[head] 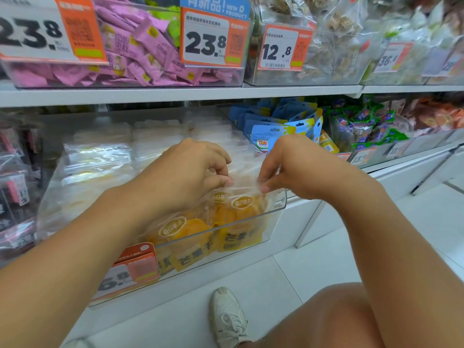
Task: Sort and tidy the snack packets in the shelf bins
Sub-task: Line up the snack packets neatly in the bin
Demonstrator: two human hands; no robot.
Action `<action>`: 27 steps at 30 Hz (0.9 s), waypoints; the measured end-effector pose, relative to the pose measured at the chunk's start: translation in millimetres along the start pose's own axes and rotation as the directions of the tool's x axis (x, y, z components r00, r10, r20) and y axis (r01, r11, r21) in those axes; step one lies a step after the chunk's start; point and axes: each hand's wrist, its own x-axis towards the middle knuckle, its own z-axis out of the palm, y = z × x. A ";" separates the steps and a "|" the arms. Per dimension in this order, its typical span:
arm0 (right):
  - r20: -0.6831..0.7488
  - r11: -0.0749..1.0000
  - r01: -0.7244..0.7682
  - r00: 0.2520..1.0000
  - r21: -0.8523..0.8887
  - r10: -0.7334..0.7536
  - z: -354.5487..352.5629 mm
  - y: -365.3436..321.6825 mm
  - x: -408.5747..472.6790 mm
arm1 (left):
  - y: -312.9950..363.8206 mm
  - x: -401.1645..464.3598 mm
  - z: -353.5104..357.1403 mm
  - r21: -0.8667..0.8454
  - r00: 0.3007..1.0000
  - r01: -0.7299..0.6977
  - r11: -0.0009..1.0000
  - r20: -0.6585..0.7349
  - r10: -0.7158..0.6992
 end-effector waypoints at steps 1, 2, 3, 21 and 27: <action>-0.003 1.000 -0.017 1.000 0.023 0.017 -1.0 7.4 -1.0 | -0.2 -1.3 -0.2 0.009 1.000 -0.011 1.000 -0.003 0.011; -0.015 0.998 -0.029 0.999 0.057 0.030 -1.2 14.1 -1.8 | -0.4 -3.1 -1.0 0.023 1.000 -0.021 1.000 -0.004 0.021; -0.030 0.994 -0.034 0.999 0.100 0.037 -1.0 19.0 -2.9 | -0.5 -5.6 -2.6 0.045 1.000 -0.030 0.999 -0.004 0.030; -0.073 0.973 0.069 0.996 0.219 -0.054 1.7 13.3 -8.4 | 32.7 5.7 6.5 0.044 0.977 0.087 0.995 -0.198 -0.076; -0.052 0.982 0.054 0.998 0.183 -0.045 3.0 14.7 -4.3 | 36.5 11.0 26.7 -0.075 0.977 0.154 0.985 -0.135 -0.163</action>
